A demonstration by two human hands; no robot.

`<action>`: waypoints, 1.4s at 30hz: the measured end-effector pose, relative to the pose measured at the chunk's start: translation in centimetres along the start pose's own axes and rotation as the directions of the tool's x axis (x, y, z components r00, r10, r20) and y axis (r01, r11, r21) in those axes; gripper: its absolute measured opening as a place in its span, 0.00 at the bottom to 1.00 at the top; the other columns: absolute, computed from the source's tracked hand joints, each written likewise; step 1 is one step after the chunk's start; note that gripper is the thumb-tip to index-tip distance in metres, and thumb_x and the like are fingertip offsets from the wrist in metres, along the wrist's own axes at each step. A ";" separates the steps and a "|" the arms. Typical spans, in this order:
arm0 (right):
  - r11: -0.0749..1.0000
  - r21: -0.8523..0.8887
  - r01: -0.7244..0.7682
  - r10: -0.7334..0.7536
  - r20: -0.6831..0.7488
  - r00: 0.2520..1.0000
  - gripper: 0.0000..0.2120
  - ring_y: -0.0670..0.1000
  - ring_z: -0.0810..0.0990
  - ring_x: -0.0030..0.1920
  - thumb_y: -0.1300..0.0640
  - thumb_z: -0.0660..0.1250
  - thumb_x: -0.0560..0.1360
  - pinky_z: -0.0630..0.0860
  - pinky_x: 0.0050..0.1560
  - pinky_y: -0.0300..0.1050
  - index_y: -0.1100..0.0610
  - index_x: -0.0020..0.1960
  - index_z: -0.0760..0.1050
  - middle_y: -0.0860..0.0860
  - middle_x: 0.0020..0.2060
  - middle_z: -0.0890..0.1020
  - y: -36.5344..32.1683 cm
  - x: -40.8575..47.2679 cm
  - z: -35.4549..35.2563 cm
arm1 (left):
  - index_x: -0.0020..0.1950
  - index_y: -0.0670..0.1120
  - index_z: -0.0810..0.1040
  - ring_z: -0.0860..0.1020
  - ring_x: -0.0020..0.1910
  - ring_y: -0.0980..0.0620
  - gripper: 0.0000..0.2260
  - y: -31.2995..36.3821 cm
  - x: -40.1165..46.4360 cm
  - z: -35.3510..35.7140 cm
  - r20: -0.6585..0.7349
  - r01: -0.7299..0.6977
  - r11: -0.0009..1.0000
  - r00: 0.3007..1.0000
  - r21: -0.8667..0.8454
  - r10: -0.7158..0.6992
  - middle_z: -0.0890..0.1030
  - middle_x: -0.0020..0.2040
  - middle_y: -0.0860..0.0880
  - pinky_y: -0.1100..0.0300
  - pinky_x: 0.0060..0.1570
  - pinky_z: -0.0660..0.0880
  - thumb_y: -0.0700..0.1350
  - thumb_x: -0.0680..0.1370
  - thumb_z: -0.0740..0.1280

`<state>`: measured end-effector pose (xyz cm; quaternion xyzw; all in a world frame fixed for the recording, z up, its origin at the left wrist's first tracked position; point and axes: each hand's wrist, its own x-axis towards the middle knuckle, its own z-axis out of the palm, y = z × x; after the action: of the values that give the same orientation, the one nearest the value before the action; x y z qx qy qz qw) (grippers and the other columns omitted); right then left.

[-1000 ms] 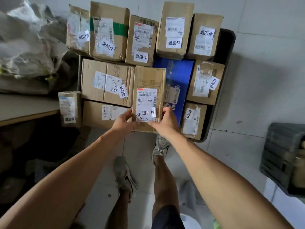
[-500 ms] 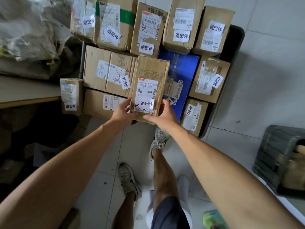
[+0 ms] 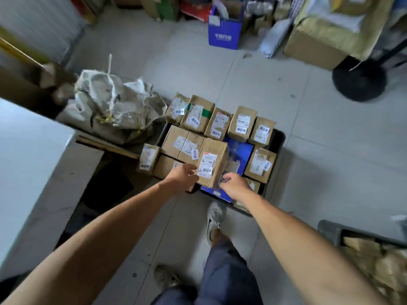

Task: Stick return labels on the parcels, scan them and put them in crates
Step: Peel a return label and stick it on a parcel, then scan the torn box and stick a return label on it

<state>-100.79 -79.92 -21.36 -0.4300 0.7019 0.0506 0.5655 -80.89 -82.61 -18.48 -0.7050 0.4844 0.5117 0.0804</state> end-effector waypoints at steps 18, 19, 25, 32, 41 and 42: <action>0.165 -0.836 0.523 -0.676 0.290 0.677 0.20 0.60 0.75 0.63 0.49 0.64 0.78 0.76 0.57 0.53 0.57 0.67 0.71 0.57 0.62 0.77 -24.8 -30.6 32.7 | 0.67 0.47 0.75 0.74 0.64 0.42 0.19 -39.1 -40.9 -12.0 -0.706 0.327 0.930 0.698 0.168 -0.119 0.77 0.64 0.44 0.50 0.59 0.72 0.49 0.77 0.64; 0.095 -0.834 0.544 -0.683 0.343 0.645 0.20 0.60 0.75 0.63 0.49 0.64 0.79 0.75 0.58 0.54 0.56 0.67 0.71 0.56 0.63 0.77 -26.0 -32.3 35.6 | 0.67 0.47 0.75 0.74 0.65 0.42 0.19 -42.0 -43.5 -11.9 -0.731 0.369 0.921 0.663 0.128 -0.164 0.77 0.64 0.44 0.50 0.59 0.71 0.49 0.77 0.64; -0.299 -0.737 0.606 -0.670 0.615 0.416 0.19 0.59 0.77 0.59 0.51 0.64 0.77 0.76 0.56 0.51 0.56 0.67 0.72 0.55 0.60 0.78 -30.0 -42.3 52.7 | 0.62 0.45 0.76 0.75 0.61 0.41 0.15 -56.5 -57.7 -7.5 -0.791 0.539 0.815 0.395 -0.212 -0.467 0.78 0.61 0.43 0.50 0.53 0.71 0.48 0.77 0.64; -0.649 -0.442 0.619 -0.477 0.871 0.123 0.17 0.57 0.78 0.55 0.50 0.64 0.77 0.77 0.50 0.50 0.55 0.63 0.72 0.55 0.57 0.79 -28.2 -53.1 68.7 | 0.65 0.44 0.73 0.73 0.63 0.41 0.17 -65.7 -68.2 1.6 -0.650 0.540 0.611 0.148 -0.578 -0.745 0.76 0.63 0.43 0.49 0.61 0.71 0.48 0.78 0.63; -0.732 -0.179 0.658 -0.281 0.958 -0.052 0.22 0.57 0.76 0.61 0.48 0.65 0.78 0.74 0.54 0.49 0.54 0.69 0.71 0.55 0.63 0.78 -25.0 -60.0 82.3 | 0.71 0.46 0.72 0.71 0.67 0.42 0.22 -73.0 -74.3 8.3 -0.427 0.527 0.387 0.050 -0.756 -0.903 0.74 0.66 0.45 0.48 0.62 0.71 0.50 0.77 0.63; -0.726 -0.161 0.668 -0.269 0.961 -0.060 0.22 0.57 0.76 0.61 0.48 0.66 0.78 0.73 0.53 0.49 0.54 0.69 0.70 0.55 0.63 0.78 -24.9 -60.4 83.6 | 0.71 0.46 0.72 0.71 0.66 0.42 0.22 -74.1 -74.7 8.5 -0.415 0.527 0.369 0.035 -0.766 -0.909 0.75 0.66 0.45 0.48 0.61 0.71 0.50 0.77 0.62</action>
<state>-22.14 -15.87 9.84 -0.9709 -0.1972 0.1092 0.0811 -30.15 5.80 9.03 -0.9896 -0.1040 0.0876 -0.0468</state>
